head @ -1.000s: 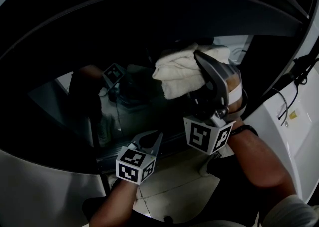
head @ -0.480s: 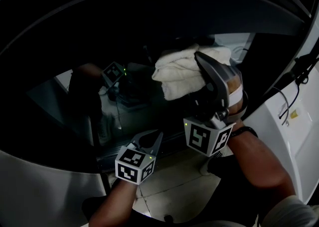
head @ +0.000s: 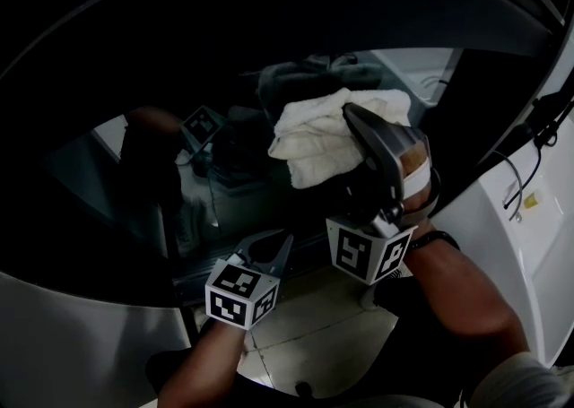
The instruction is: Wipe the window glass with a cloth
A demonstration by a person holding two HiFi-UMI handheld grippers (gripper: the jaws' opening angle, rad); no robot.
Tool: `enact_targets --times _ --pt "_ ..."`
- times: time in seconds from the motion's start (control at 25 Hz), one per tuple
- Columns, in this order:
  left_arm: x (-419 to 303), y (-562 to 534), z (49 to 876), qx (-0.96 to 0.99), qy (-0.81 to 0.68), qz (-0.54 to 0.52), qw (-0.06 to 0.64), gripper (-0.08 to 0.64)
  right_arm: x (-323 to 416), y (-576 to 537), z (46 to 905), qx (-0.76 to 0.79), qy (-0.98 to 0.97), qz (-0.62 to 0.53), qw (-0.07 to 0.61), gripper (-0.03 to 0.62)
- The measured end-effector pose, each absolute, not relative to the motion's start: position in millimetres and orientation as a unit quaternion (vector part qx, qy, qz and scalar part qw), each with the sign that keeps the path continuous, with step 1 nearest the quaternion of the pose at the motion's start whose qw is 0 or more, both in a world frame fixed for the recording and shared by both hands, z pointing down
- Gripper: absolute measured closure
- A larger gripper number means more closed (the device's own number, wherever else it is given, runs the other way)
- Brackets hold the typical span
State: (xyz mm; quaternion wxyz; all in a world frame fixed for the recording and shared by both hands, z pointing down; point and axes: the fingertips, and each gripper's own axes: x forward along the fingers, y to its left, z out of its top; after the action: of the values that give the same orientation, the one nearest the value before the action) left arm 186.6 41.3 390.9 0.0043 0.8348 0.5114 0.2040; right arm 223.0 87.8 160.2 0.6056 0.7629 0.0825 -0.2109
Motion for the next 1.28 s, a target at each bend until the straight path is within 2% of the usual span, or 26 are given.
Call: enact_targets --times 1.28 --pt "188 42 389 0.83 0.512 0.222 -0.007 0.543 223 78 216 0.77 0.04 -0.177 0.612 0.469"
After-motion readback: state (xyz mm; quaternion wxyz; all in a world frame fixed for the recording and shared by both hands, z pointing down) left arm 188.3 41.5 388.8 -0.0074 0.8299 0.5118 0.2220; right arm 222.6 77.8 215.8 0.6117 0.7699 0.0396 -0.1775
